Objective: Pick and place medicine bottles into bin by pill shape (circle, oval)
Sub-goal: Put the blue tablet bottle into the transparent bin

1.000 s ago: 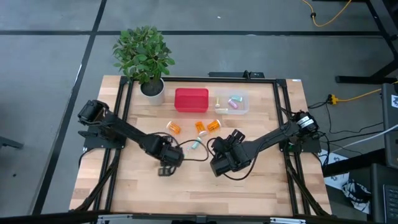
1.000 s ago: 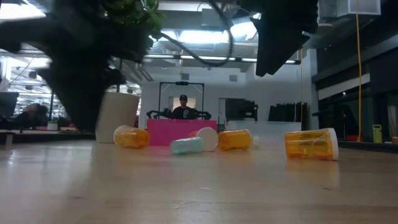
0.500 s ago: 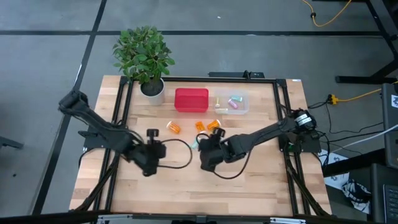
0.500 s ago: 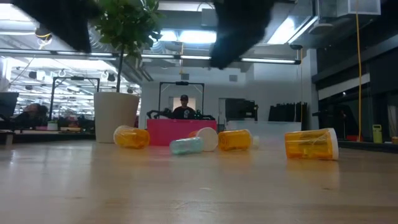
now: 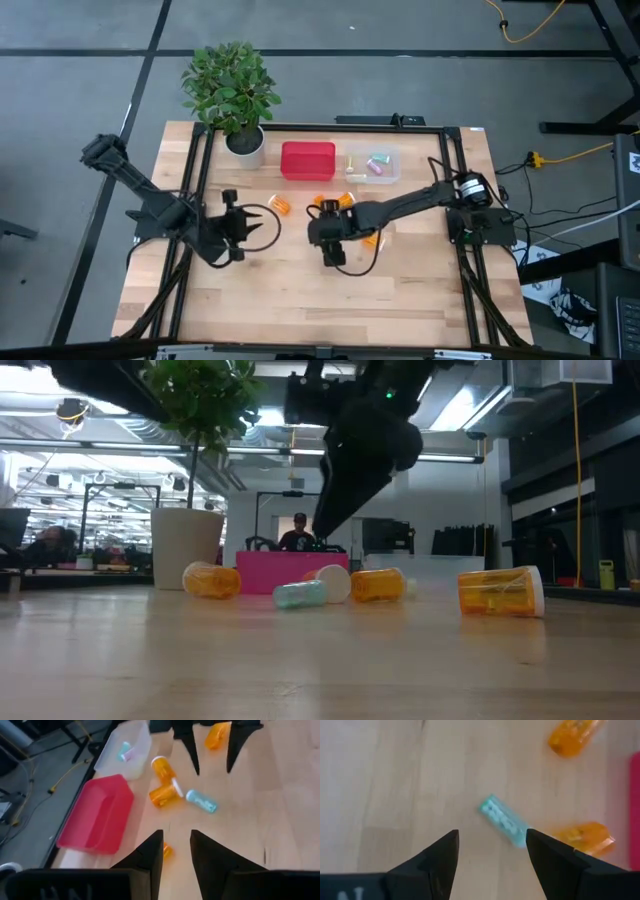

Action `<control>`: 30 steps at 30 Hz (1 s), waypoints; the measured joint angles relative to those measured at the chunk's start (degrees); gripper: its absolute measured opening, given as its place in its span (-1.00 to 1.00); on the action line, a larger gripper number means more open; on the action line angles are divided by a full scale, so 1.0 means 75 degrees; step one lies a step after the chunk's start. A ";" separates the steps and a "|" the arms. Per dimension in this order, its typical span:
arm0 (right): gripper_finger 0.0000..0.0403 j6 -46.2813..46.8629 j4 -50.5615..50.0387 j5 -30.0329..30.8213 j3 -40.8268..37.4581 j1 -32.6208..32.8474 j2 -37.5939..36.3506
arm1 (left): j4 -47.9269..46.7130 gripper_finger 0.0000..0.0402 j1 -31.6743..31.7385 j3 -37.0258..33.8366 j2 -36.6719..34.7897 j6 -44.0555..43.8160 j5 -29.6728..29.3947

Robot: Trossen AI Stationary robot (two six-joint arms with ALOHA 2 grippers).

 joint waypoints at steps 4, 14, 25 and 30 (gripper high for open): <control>0.16 -0.0382 0.0468 -0.0837 -0.0007 -0.0288 0.0000 | 0.2082 -0.54 0.0356 -0.1024 -0.0455 0.1147 0.0946; 0.16 -0.0834 0.0798 -0.1368 -0.0001 -0.0726 0.0341 | 0.3762 -0.54 0.1101 -0.1711 -0.0895 0.2392 0.2179; 0.16 -0.0945 0.1043 -0.1520 -0.0004 -0.0828 0.1293 | 0.3749 -0.54 0.1530 -0.1711 -0.0895 0.2810 0.2877; 0.16 0.0187 0.1018 -0.1500 0.0028 -0.0828 0.1399 | 0.3741 -0.54 0.1653 -0.1711 -0.0895 0.2723 0.3019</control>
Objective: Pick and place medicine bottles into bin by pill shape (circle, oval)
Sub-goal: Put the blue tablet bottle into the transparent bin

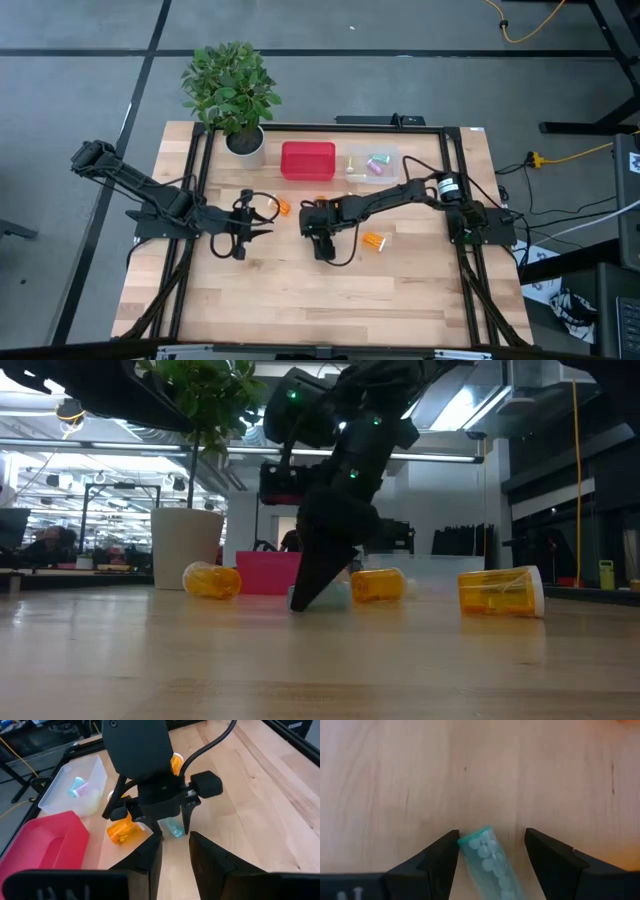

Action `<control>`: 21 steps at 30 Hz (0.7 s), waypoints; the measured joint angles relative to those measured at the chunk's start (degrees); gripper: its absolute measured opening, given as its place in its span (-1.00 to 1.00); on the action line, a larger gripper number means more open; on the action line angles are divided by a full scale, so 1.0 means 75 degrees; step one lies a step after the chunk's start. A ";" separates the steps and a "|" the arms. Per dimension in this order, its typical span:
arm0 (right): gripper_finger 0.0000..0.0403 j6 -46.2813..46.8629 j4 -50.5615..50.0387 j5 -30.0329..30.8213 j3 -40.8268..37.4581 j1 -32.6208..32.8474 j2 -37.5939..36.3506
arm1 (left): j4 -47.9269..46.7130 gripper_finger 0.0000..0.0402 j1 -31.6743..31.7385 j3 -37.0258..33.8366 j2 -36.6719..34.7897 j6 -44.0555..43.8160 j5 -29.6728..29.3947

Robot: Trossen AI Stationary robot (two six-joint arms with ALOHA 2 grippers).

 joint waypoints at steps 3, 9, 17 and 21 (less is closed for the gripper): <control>0.14 0.0827 -0.0002 0.0079 0.0005 0.0006 0.0009 | -0.0001 -0.54 -0.0003 0.0000 0.0000 -0.0098 0.0000; -0.01 0.1329 -0.0023 0.0341 0.0009 0.0015 0.0020 | -0.0001 -0.54 -0.0004 0.0000 0.0003 -0.0113 0.0000; -0.24 0.1643 -0.0090 0.0824 -0.0003 0.0023 0.0029 | -0.0004 -0.54 -0.0006 0.0000 0.0003 -0.0252 0.0000; -0.36 0.1721 -0.0107 0.0942 -0.0013 0.0025 0.0006 | -0.0001 -0.54 -0.0006 0.0000 0.0006 -0.0253 0.0000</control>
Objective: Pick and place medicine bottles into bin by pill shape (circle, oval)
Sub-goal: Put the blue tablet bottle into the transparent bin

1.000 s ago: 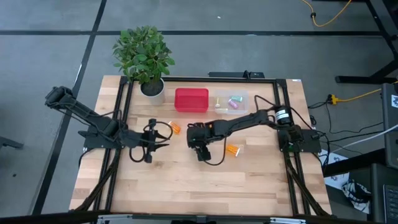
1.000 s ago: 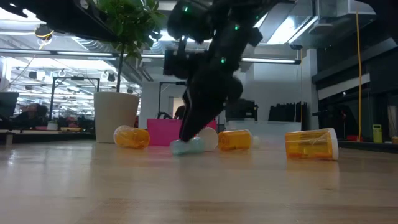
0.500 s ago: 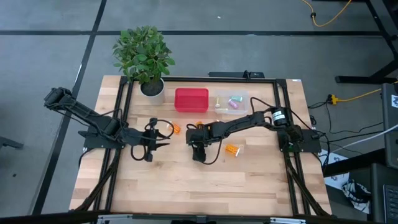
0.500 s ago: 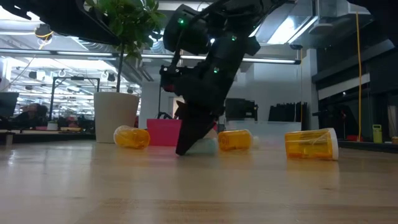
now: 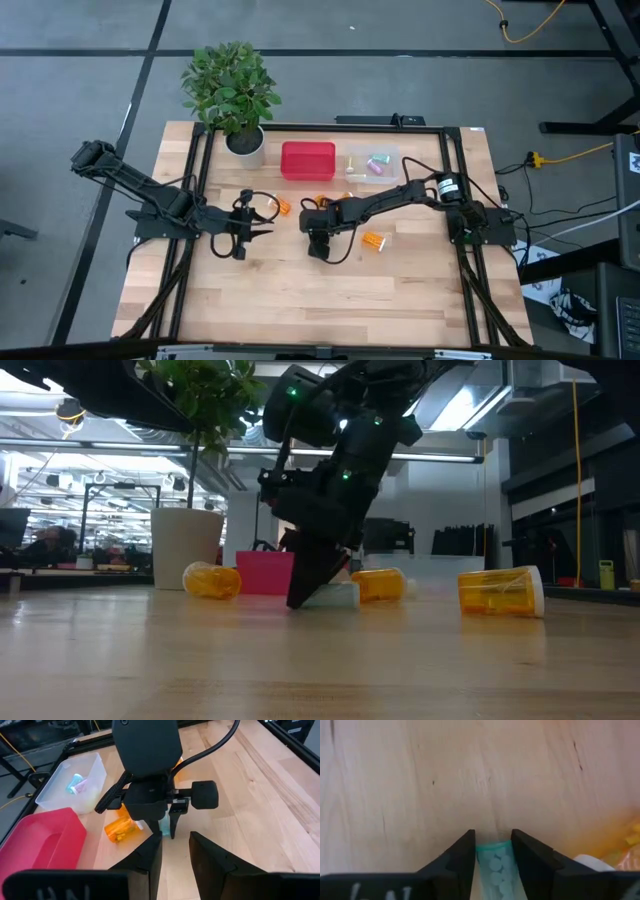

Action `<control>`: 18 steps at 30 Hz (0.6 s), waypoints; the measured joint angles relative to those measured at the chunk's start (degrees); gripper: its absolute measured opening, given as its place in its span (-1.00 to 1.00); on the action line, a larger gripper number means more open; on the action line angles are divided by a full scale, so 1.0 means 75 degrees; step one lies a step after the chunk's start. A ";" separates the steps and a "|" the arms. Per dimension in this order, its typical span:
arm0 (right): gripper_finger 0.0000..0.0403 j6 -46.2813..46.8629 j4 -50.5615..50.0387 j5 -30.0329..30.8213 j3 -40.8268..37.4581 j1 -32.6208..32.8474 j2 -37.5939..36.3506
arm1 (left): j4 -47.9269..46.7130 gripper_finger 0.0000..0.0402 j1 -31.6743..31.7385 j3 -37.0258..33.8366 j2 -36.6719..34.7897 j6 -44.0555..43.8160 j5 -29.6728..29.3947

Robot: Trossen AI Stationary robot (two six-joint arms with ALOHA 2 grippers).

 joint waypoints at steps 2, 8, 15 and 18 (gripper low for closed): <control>-0.41 -0.0016 -0.0015 0.0025 0.0018 -0.0004 0.0000 | 0.0000 -0.54 0.0000 0.0000 0.0000 -0.0002 -0.0003; -0.44 -0.0087 0.0001 0.0025 0.0051 -0.0006 0.0000 | -0.0003 -0.54 0.0000 0.0000 0.0000 -0.0008 -0.0003; -0.12 0.0127 -0.0174 -0.0175 0.0076 -0.0033 0.0003 | 0.0000 -0.54 0.0000 0.0000 0.0000 -0.0010 -0.0003; 0.02 -0.0027 -0.0268 -0.0194 0.0080 -0.0039 0.0002 | -0.0003 -0.54 0.0000 0.0000 0.0000 -0.0010 -0.0003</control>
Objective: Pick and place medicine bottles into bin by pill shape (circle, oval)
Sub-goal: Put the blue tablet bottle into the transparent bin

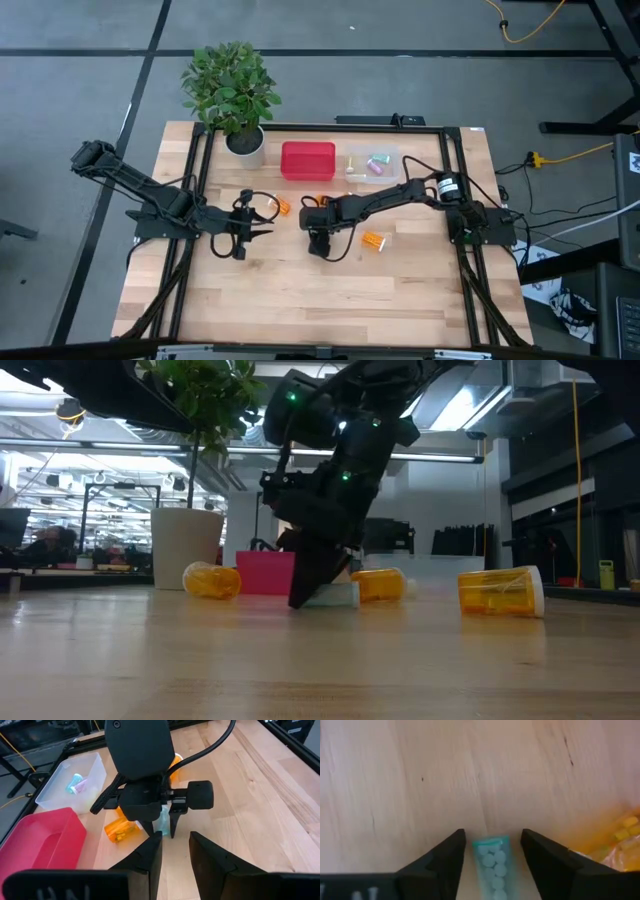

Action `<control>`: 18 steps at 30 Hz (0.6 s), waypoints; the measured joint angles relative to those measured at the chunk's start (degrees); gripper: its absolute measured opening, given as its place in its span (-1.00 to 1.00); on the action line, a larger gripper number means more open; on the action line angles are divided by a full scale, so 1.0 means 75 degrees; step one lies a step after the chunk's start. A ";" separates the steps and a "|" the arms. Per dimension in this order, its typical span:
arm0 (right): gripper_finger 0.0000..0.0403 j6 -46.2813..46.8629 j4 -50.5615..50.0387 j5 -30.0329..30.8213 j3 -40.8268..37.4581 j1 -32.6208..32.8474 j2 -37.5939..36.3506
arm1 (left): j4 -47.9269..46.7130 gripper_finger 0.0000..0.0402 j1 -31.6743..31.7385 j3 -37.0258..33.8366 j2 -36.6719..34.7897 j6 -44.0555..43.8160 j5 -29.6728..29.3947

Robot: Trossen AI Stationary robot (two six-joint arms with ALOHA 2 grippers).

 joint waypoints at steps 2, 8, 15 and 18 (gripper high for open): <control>0.09 -0.0263 -0.0029 -0.0016 0.0000 0.0000 -0.0002 | 0.0000 -0.54 0.0000 0.0000 0.0000 0.0000 0.0000; 0.12 -0.0629 -0.0395 -0.0080 0.0010 0.0000 -0.0014 | 0.0003 -0.54 0.0000 0.0000 0.0000 0.0000 0.0000; 0.03 -0.0395 -0.0848 -0.0137 0.0012 0.0009 -0.0031 | 0.0000 -0.54 0.0000 0.0000 0.0000 0.0000 0.0000; -0.03 -0.0082 -0.0859 -0.0127 0.0009 0.0012 -0.0029 | 0.0000 -0.54 0.0000 0.0000 0.0000 0.0000 0.0000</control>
